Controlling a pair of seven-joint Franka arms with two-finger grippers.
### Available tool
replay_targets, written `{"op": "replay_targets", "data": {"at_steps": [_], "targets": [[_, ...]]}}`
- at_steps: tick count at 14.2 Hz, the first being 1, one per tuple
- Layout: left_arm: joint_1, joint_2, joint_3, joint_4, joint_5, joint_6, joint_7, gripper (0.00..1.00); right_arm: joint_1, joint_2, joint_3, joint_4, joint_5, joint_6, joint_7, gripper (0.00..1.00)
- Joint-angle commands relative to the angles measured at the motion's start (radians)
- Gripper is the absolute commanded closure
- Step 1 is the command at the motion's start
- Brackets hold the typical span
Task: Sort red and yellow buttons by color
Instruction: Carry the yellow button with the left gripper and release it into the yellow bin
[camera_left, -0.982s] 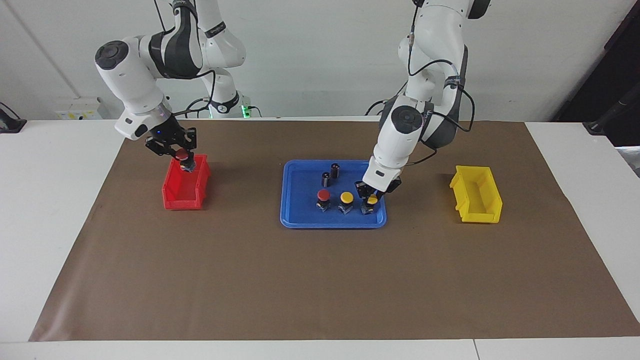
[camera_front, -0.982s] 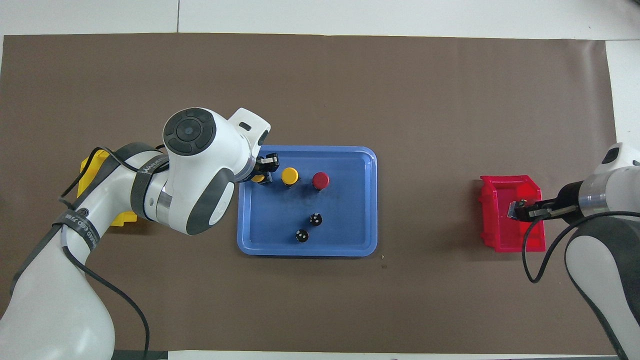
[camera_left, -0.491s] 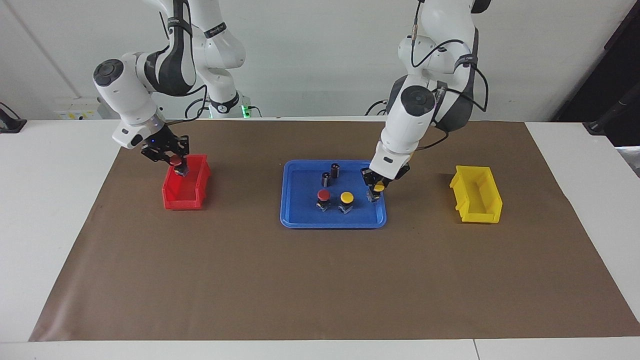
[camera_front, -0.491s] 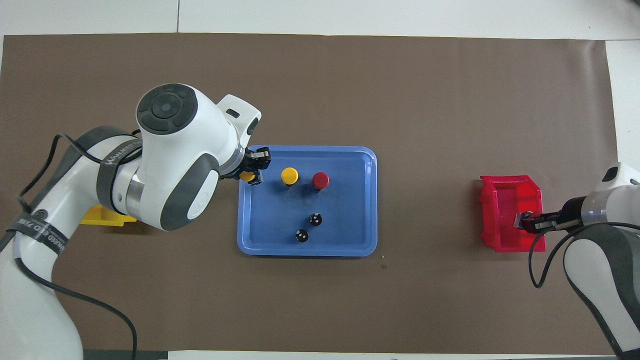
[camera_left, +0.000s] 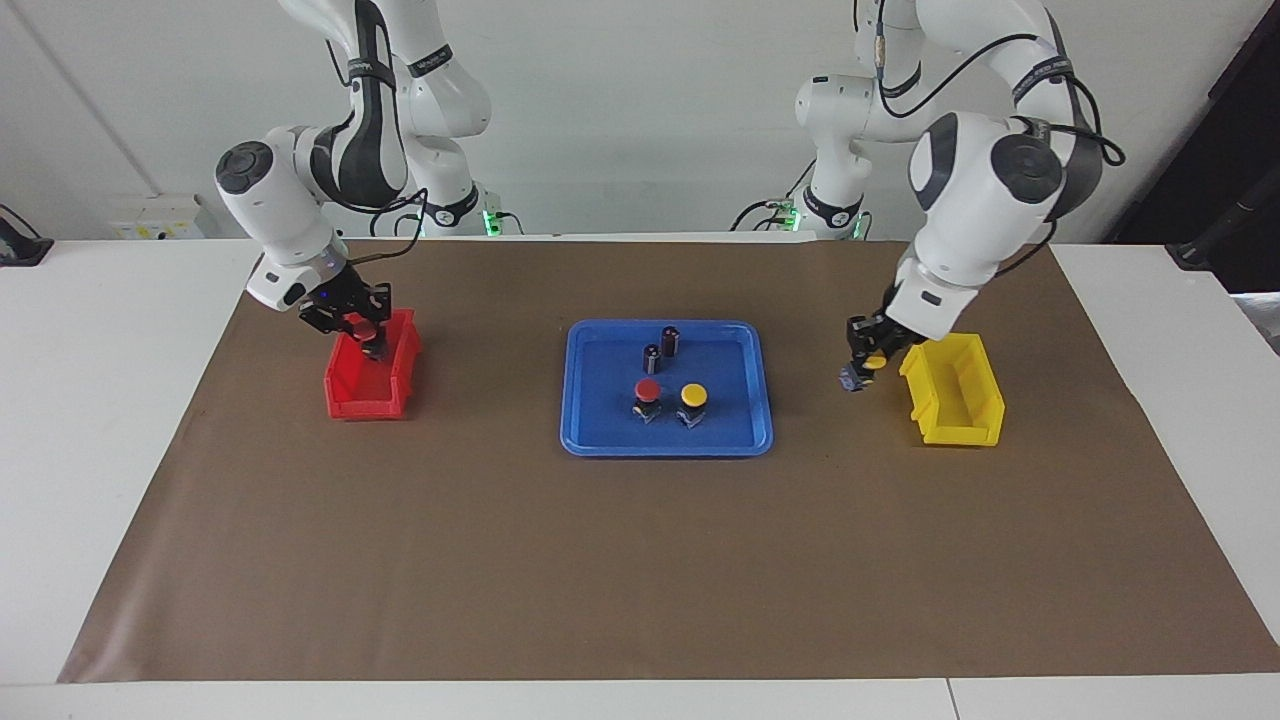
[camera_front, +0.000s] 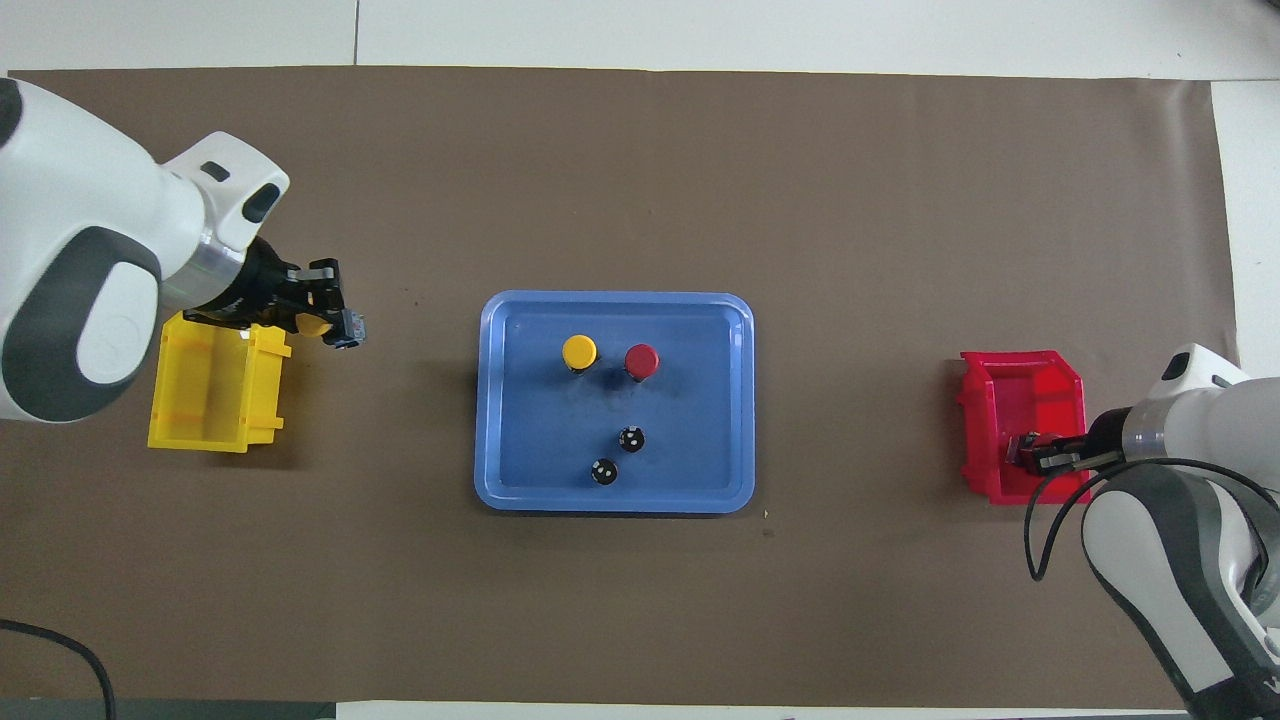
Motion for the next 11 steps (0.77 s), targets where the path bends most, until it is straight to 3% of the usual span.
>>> {"op": "replay_targets", "data": {"at_steps": [1, 3, 4, 5, 7, 11], "targets": [[0.105, -0.027, -0.009, -0.02, 0.061, -0.02, 0.169, 0.98, -0.002, -0.006, 0.002, -0.028, 0.014, 0.033, -0.016, 0.77], [0.166, -0.028, -0.009, -0.028, 0.069, -0.011, 0.249, 0.98, -0.002, -0.008, 0.002, -0.031, 0.014, 0.036, -0.022, 0.76], [0.189, -0.028, -0.009, -0.034, 0.069, -0.006, 0.291, 0.98, -0.004, -0.008, 0.002, -0.033, 0.014, 0.034, -0.022, 0.7], [0.214, -0.048, -0.009, -0.075, 0.07, 0.018, 0.323, 0.98, -0.002, -0.006, 0.002, -0.033, 0.014, 0.034, -0.019, 0.54], [0.214, -0.091, -0.009, -0.173, 0.073, 0.076, 0.328, 0.98, -0.002, -0.006, 0.002, -0.033, 0.014, 0.033, -0.019, 0.45], [0.236, -0.134, -0.009, -0.284, 0.107, 0.153, 0.36, 0.98, -0.002, 0.011, 0.005, 0.007, 0.001, 0.008, -0.03, 0.4]]}}
